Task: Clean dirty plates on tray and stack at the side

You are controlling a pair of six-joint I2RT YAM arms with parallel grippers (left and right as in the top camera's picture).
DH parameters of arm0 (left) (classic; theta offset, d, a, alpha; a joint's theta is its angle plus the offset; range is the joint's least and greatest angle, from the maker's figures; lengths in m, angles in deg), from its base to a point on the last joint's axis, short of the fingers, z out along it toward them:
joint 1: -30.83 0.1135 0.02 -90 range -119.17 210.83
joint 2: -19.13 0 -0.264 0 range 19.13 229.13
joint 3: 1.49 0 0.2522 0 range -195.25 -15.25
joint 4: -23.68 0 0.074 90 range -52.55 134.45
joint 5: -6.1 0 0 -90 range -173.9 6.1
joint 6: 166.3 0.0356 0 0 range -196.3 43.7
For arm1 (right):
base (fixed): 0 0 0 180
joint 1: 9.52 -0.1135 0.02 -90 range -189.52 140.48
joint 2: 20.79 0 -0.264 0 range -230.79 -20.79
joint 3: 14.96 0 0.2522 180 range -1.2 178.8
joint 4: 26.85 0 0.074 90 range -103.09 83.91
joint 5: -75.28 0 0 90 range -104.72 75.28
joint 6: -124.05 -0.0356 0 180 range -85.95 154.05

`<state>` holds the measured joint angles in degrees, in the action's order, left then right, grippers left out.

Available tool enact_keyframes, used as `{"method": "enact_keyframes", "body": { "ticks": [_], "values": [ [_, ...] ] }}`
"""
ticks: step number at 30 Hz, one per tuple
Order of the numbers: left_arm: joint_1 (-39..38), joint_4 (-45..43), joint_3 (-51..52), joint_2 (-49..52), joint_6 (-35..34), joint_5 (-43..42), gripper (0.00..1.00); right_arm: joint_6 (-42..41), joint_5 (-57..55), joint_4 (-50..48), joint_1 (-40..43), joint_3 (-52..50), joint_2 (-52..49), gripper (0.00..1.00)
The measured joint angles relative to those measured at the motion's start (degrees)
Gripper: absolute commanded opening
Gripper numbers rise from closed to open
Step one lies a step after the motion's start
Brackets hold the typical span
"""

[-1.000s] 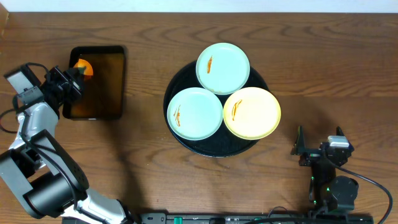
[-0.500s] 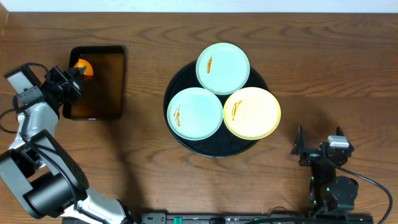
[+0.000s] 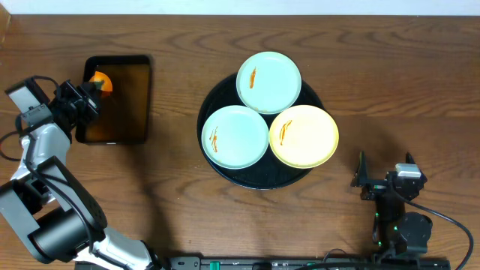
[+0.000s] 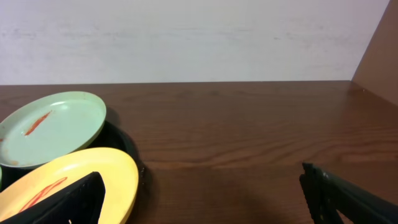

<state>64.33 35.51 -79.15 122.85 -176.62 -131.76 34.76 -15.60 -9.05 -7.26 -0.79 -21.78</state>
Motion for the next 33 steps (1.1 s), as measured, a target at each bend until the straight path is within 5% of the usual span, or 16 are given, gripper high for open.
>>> {"method": "enact_keyframes", "body": {
  "ticks": [33],
  "values": [
    [0.0,3.06,0.0,0.0,0.04,1.77,0.08,0.0,0.0,0.0,0.0,0.0,0.0,0.99]
  ]
}}
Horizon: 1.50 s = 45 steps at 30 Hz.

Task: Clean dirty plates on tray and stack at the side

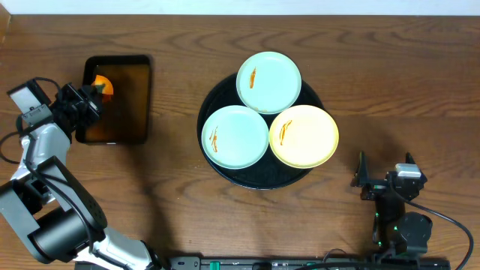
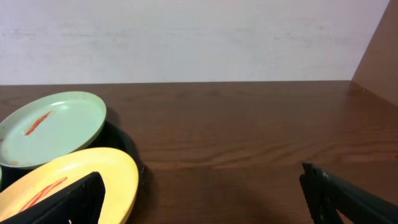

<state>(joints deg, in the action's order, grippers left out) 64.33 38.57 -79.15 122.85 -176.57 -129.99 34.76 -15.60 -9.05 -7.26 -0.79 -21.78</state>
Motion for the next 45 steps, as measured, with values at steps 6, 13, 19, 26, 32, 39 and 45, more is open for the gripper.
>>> {"method": "enact_keyframes", "body": {
  "ticks": [6,13,19,26,32,39,45],
  "values": [
    [-0.02,0.0,0.0,0.0,0.22,0.13,0.07,0.0,0.0,0.0,0.0,0.0,0.0,0.99],
    [-0.02,0.68,0.0,0.0,3.21,1.99,0.07,0.0,0.0,-0.02,0.0,0.0,0.0,0.99],
    [-0.02,8.52,-0.02,0.0,7.32,8.83,0.08,0.0,-0.02,0.0,0.0,0.0,0.0,0.99],
    [-0.07,-17.62,0.48,0.02,-0.07,-1.99,0.08,0.0,0.0,-0.04,0.0,0.0,0.0,0.99],
    [-0.74,0.11,-0.87,-0.44,7.13,1.6,0.07,0.0,0.0,-0.04,0.0,0.0,-0.02,0.99],
    [-4.04,-9.57,1.09,0.83,9.84,5.68,0.07,0.0,0.0,0.0,0.0,0.0,0.0,0.99],
    [-4.37,-11.02,-0.76,-0.2,11.93,2.34,0.07,0.0,0.0,-0.02,0.0,0.0,0.0,0.99]
  ]
}}
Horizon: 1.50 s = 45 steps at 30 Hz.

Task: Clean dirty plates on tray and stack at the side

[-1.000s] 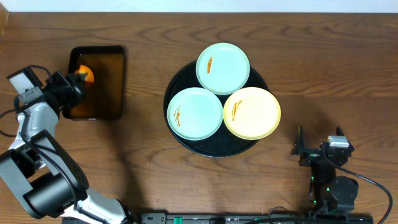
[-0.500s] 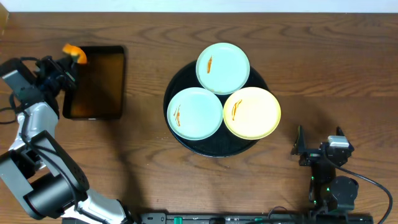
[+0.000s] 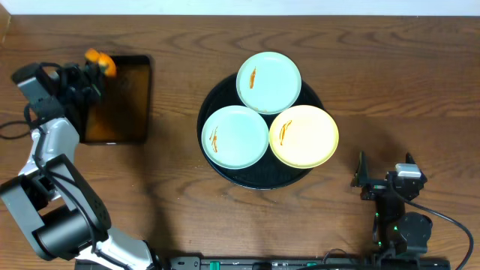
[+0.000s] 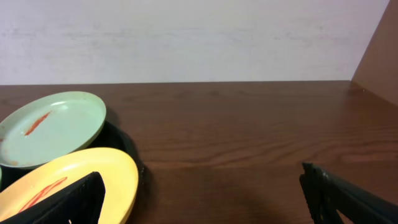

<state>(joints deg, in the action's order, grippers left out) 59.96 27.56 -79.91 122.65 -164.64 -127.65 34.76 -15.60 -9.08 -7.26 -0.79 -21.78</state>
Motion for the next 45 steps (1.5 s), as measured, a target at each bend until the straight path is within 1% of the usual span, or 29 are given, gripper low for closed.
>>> {"method": "enact_keyframes", "body": {
  "ticks": [1,2,3,5,6,7,8,10,11,12,13,15,16,17,18,19,21,23,25,27,29,30,31,33,36,40,42,43,45],
  "values": [
    [-0.13,6.03,-0.2,-0.02,2.58,2.19,0.07,0.0,0.0,-0.02,0.0,0.0,0.0,0.99],
    [-0.5,15.26,0.09,0.02,5.75,7.72,0.08,0.0,0.0,0.0,0.0,0.0,0.0,0.99],
    [-0.72,17.51,0.59,0.24,6.95,10.16,0.07,0.0,0.0,0.02,0.0,0.0,-0.02,0.99],
    [-0.85,15.85,1.38,0.74,8.94,12.81,0.07,0.0,0.0,0.02,0.0,0.0,-0.02,0.99],
    [-0.79,10.56,1.57,0.85,9.35,12.22,0.07,0.0,0.0,0.0,0.0,0.0,0.0,0.99],
    [-0.7,7.82,1.62,0.83,8.72,11.3,0.07,0.0,0.0,0.0,0.0,0.0,-0.02,0.99],
    [-0.46,0.9,1.77,0.81,7.23,9.09,0.07,0.0,0.0,-0.02,0.0,0.0,0.0,0.99],
    [-0.35,-7.04,1.49,-0.2,3.82,5.03,0.07,0.0,0.0,0.02,0.0,0.0,0.0,0.99],
    [-0.39,-7.02,1.38,-1.16,3.23,3.8,0.07,0.0,0.0,0.0,0.0,0.0,0.0,0.99],
    [-0.5,-5.01,1.03,-1.64,4.37,3.56,0.07,0.0,0.0,0.02,0.0,0.0,0.0,0.99],
    [-0.79,-0.55,0.7,-2.21,6.23,4.9,0.08,0.0,0.0,0.0,0.0,0.0,-0.02,0.99],
    [-1.73,10.97,0.22,-2.69,10.54,10.56,0.07,0.0,0.0,0.04,0.0,0.0,0.0,0.99],
    [-2.49,16.11,0.35,-2.47,12.96,15.02,0.07,0.0,0.0,0.02,0.0,0.0,-0.02,0.99],
    [-3.17,19.06,0.59,-1.99,13.68,18.58,0.07,0.0,0.0,0.0,0.0,0.0,0.0,0.99],
    [-3.56,19.52,0.76,-1.55,14.51,20.11,0.08,0.0,0.0,0.02,0.0,0.0,0.0,0.99],
    [-3.85,18.05,1.09,-1.07,15.23,20.55,0.07,0.0,0.02,0.02,0.0,0.0,0.0,0.99],
    [-3.96,10.14,1.6,-0.63,16.02,18.12,0.08,0.0,0.0,0.02,0.0,0.0,-0.02,0.99],
    [-3.82,0.94,1.55,-0.83,15.76,13.66,0.07,0.0,0.0,0.0,0.0,0.0,0.0,0.99],
    [-3.91,-4.02,1.2,-1.55,15.54,10.25,0.07,0.0,0.0,0.02,0.0,0.0,-0.02,0.99],
    [-4.44,-1.2,0.92,-2.54,18.64,10.64,0.07,0.0,0.0,0.0,0.0,0.0,0.0,0.99],
    [-5.49,6.19,0.63,-3.15,23.41,14.78,0.07,0.0,0.0,0.02,0.0,0.0,-0.02,0.99],
    [-6.73,12.0,0.68,-3.15,28.74,20.0,0.08,0.0,0.0,0.02,0.0,0.0,0.0,0.99],
    [-7.26,13.05,0.85,-2.99,31.06,22.01,0.07,0.0,0.0,0.02,0.0,0.0,-0.02,0.99],
    [-8.33,11.58,1.03,-3.04,36.76,24.52,0.08,0.0,0.0,0.0,0.0,0.0,0.0,0.99],
    [-8.39,6.82,1.25,-5.16,40.35,24.35,0.07,0.0,-0.02,0.02,0.0,0.0,-0.02,0.99],
    [-8.72,3.85,1.29,-15.17,43.54,25.92,0.07,0.0,0.0,0.02,0.0,0.0,-0.02,0.99],
    [-9.44,5.64,0.76,-21.24,44.59,29.83,0.08,0.0,0.0,0.02,0.0,0.0,-0.02,0.99],
    [-9.86,7.82,0.2,-22.56,44.92,32.13,0.07,0.0,0.0,0.0,0.0,0.0,-0.02,0.99],
    [-10.62,12.59,-0.39,-21.09,45.09,36.09,0.07,0.0,0.0,0.02,0.0,0.0,-0.02,0.99]
  ]
}}
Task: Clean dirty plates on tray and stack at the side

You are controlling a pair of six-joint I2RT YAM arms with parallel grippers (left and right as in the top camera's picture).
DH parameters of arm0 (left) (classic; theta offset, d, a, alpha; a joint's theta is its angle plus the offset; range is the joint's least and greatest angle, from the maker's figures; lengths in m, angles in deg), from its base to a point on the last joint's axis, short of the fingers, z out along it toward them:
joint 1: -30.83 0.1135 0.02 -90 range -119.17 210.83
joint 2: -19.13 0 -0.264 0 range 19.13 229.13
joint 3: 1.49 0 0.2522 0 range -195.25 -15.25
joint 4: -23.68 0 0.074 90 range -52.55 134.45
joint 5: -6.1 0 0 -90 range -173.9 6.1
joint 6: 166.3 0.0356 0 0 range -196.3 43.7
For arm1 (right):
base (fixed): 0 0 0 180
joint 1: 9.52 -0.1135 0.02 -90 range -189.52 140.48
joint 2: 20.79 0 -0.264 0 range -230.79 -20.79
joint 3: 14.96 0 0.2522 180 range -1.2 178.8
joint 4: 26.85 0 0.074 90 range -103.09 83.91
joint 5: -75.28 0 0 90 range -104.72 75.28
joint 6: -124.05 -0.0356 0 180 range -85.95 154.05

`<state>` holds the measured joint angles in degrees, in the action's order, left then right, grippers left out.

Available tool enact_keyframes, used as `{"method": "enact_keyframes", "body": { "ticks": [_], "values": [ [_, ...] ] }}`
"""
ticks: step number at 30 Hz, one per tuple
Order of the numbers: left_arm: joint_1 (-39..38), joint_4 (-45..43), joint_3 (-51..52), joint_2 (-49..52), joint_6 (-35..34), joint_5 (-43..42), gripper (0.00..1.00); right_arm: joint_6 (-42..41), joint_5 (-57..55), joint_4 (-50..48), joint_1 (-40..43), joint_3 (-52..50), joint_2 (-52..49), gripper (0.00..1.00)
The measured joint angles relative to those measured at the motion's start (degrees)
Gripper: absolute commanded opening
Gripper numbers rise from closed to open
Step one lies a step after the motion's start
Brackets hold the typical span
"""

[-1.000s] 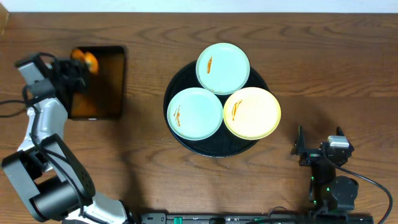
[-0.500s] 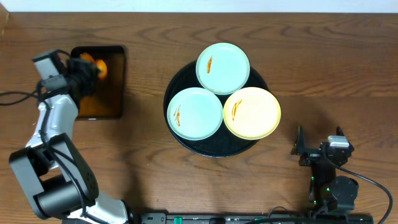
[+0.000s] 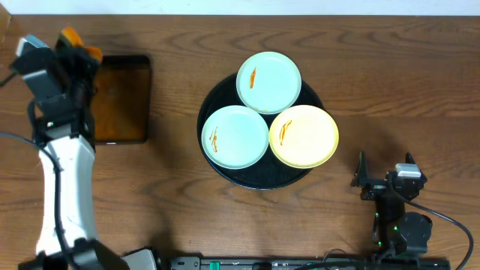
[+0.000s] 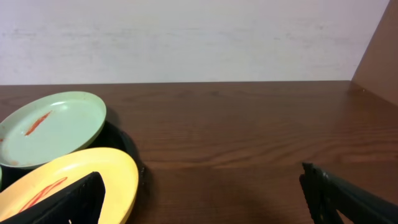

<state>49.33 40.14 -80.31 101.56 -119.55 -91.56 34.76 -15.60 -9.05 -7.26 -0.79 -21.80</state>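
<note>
Three dirty plates with orange streaks lie on a round black tray [image 3: 259, 177]: a green plate [image 3: 268, 81] at the back, a second green plate [image 3: 235, 136] front left, and a yellow plate [image 3: 304, 136] front right. My left gripper [image 3: 76, 46] is raised at the far left corner, shut on an orange sponge [image 3: 72, 35]. My right gripper [image 3: 382, 181] rests open near the front right. In its wrist view the right gripper [image 4: 199, 208] is spread wide over bare wood, beside the yellow plate [image 4: 74, 177] and the back green plate [image 4: 53, 124].
A dark rectangular basin [image 3: 120, 97] stands on the left side of the table, just right of the left arm. The wooden table [image 3: 390, 82] stretches to the right of the round tray; a white wall closes off the far side.
My left gripper with the orange sponge has moved farther up and to the left, away from the basin's corner, and the arm stands taller. The right gripper and the plates are unchanged.
My left gripper was at the orange sponge inside the basin's far left corner, and stayed there a second later. Then it held the sponge just outside that corner. Now the sponge is held higher at the table's far left. The right arm never moved.
</note>
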Motion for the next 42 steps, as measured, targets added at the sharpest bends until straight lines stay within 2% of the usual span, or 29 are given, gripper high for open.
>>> {"method": "enact_keyframes", "body": {
  "ticks": [4,5,8,11,14,17,20,24,26,28,31,37,39,42],
  "values": [
    [-0.63,2.01,0.0,14.47,0.26,0.83,0.07,0.0,0.0,-0.02,0.0,0.0,0.0,0.99],
    [-0.5,1.68,0.48,20.15,0.28,-1.57,0.07,0.0,0.0,0.0,0.0,0.0,0.0,0.99],
    [0.59,-0.48,1.86,23.34,0.31,-8.61,0.07,0.0,0.0,-0.02,0.0,0.0,0.0,0.99],
    [2.21,-2.21,1.03,16.09,0.48,-13.25,0.07,0.0,0.0,0.0,0.0,0.0,0.02,0.99],
    [2.69,-3.37,0.02,8.87,0.66,-13.05,0.07,0.0,0.0,-0.02,0.0,0.0,0.0,0.99],
    [2.01,-2.6,-2.95,0.17,0.92,-7.96,0.07,0.0,0.0,0.0,0.0,0.0,0.0,0.99],
    [0.96,0.7,-4.04,-0.04,1.09,-2.56,0.07,0.0,0.0,0.0,0.0,0.0,0.0,0.99],
    [0.02,3.98,-3.78,13.31,1.77,0.07,0.07,0.0,0.0,-0.02,0.0,0.0,0.02,0.99],
    [0.2,4.02,-2.71,21.94,3.21,-4.52,0.07,0.0,0.0,-0.02,0.0,0.0,0.0,0.99],
    [0.5,4.68,-0.85,24.65,4.09,-8.98,0.07,0.0,0.0,0.0,0.0,0.0,0.0,0.99],
    [0.72,3.54,-0.79,19.5,5.68,-13.25,0.07,0.0,0.0,-0.02,0.0,0.0,0.0,0.99],
    [-0.24,1.49,-4.35,-6.54,9.38,-15.78,0.07,0.0,0.0,-0.02,0.0,0.0,0.0,0.99],
    [-3.54,6.32,-5.68,-12.48,10.12,-16.2,0.07,0.0,0.0,0.0,0.0,0.0,0.0,0.99],
    [-11.65,18.4,-5.7,-13.2,10.54,-16.33,0.07,0.0,0.0,-0.02,0.0,0.0,0.02,0.99]
  ]
}}
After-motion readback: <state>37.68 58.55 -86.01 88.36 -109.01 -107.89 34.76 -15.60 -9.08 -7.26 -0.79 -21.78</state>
